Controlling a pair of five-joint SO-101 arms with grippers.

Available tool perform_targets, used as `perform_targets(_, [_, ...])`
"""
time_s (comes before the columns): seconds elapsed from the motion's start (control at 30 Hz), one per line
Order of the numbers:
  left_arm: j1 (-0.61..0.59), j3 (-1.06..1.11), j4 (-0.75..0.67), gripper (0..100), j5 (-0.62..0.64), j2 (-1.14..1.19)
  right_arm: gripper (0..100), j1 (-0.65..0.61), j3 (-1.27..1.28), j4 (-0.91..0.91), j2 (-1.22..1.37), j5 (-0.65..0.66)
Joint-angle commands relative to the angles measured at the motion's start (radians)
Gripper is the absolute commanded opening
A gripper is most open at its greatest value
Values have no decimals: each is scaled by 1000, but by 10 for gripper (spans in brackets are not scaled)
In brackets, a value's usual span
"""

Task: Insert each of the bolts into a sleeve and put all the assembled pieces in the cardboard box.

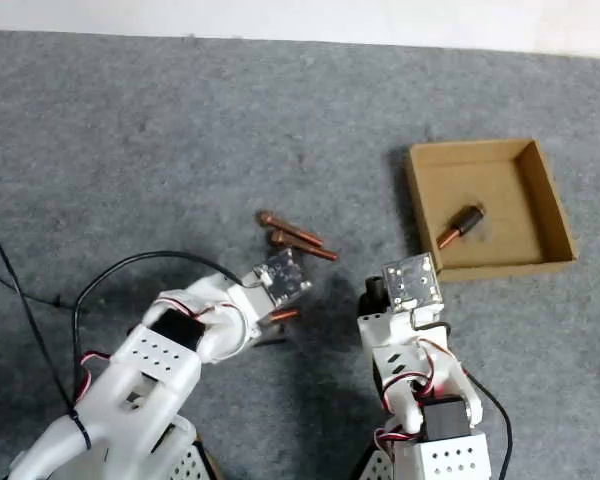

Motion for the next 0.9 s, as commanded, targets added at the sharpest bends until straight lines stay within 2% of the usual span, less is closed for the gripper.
perform_targets(0.0, [15, -4, -25, 165, -84, 5, 5, 12, -1, -35, -16, -9])
perform_targets(0.13, [15, -10, -34, 165, -106, 56, 5, 12, -1, -35, -16, -9])
perform_targets(0.37, [7, -177, -37, 165, -118, 354, 5, 12, -1, -35, -16, 44])
perform_targets(0.87, [-13, -384, 129, 161, -100, 561, 5, 10, -1, -35, -16, 49])
